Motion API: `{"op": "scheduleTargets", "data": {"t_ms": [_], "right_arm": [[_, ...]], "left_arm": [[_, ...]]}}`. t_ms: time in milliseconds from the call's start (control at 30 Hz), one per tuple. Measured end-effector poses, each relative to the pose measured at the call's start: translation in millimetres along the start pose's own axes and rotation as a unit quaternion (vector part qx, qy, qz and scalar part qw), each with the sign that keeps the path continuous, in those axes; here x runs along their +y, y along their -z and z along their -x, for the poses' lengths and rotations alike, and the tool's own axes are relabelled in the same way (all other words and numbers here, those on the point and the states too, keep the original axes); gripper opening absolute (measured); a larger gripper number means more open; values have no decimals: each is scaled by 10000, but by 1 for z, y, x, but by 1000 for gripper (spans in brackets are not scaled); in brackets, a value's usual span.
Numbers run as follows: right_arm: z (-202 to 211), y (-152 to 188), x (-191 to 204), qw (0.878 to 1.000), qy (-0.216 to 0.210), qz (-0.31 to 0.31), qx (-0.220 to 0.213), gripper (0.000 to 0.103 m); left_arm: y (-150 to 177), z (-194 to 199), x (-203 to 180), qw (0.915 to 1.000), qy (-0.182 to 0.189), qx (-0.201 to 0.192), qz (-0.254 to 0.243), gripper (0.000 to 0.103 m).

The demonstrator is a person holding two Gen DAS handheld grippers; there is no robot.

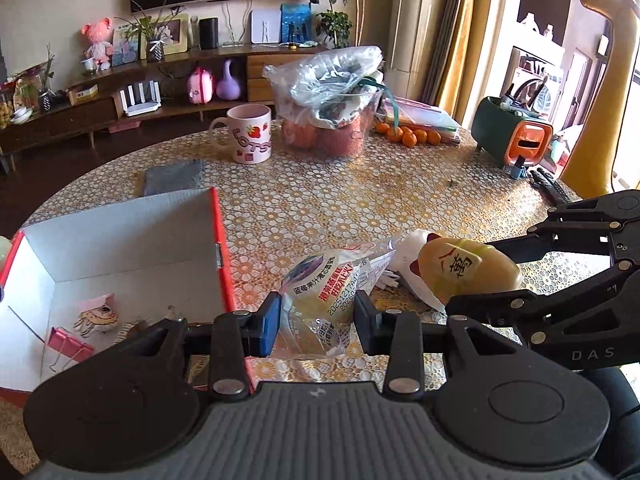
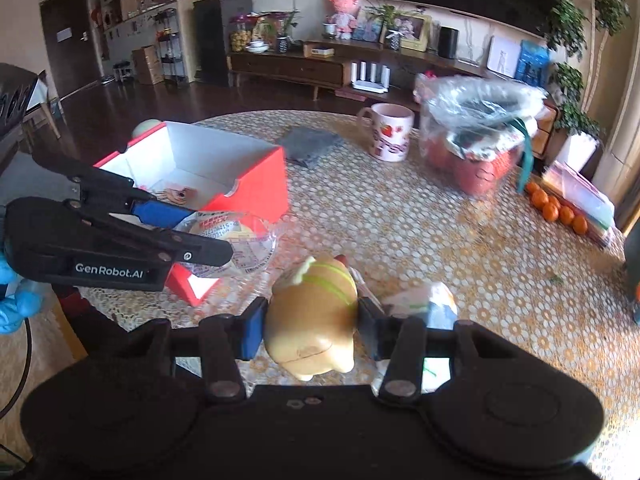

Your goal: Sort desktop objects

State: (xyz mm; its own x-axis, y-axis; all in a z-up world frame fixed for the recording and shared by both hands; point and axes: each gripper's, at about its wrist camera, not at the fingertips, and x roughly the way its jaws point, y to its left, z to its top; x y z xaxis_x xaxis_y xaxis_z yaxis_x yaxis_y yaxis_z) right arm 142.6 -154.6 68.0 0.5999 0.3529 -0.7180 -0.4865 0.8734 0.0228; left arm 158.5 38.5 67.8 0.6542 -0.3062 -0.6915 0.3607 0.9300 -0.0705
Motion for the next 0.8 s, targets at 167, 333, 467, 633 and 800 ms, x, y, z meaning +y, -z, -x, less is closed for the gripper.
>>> {"op": "scheduleTargets", "data": {"t_ms": [167,333,467,633,800], "right_arm": [[-9,-20,26,9996,-139,235,-61,48],[-21,-38,49,9987,-250,421,-133,48],[-38,-51,65,9982,-261,535,-97,47],[-46,-61,65,9981,-199,557,-161,48],[-44,-56,48,9987,-24,508,-87,48]], "left_arm": [[2,20,31,9996,-193,-106,163,24],[1,32,64,9981,-427,-263,353,23],[5,30,91,9957,-647,-232,620,23],[17,27,85,9986,-370,-97,367,23],[21,12,51,9999,-24,-22,101,23]]}}
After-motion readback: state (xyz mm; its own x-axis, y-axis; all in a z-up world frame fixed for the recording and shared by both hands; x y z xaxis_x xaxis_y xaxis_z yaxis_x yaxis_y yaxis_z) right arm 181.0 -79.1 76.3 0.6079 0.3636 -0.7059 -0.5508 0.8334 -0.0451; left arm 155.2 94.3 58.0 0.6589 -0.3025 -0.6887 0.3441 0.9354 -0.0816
